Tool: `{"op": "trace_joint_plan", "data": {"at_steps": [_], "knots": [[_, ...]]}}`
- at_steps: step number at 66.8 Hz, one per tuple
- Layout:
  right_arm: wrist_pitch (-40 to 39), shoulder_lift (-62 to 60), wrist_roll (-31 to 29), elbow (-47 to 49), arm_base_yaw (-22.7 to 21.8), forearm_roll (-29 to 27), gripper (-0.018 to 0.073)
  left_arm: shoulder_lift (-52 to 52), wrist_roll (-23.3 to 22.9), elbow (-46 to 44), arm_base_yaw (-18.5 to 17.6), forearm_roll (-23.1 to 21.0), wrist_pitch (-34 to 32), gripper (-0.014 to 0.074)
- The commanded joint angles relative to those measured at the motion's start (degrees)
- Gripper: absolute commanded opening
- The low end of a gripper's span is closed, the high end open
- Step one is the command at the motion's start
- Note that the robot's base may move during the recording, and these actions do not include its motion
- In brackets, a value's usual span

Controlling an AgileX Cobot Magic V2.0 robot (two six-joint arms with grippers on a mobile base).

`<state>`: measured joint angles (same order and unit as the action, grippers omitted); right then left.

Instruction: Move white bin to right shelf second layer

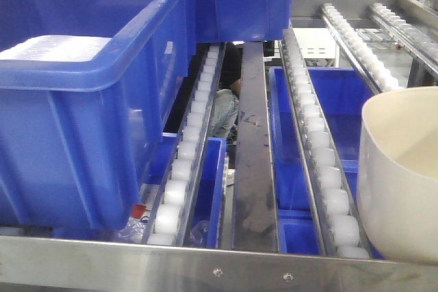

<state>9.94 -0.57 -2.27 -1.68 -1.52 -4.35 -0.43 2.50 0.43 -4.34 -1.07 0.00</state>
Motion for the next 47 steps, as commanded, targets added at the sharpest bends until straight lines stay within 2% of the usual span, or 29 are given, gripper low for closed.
{"op": "trace_joint_plan", "data": {"at_steps": [1, 47], "knots": [[-5.36, -1.19, -0.12, 0.91, -0.19, 0.3, 0.0057, -0.92, -0.09, 2.11, -0.22, -0.16, -4.54, 0.0085], [-5.36, -1.19, -0.12, 0.91, -0.19, 0.3, 0.0057, -0.92, -0.09, 2.11, -0.22, -0.16, -4.54, 0.0085]]}}
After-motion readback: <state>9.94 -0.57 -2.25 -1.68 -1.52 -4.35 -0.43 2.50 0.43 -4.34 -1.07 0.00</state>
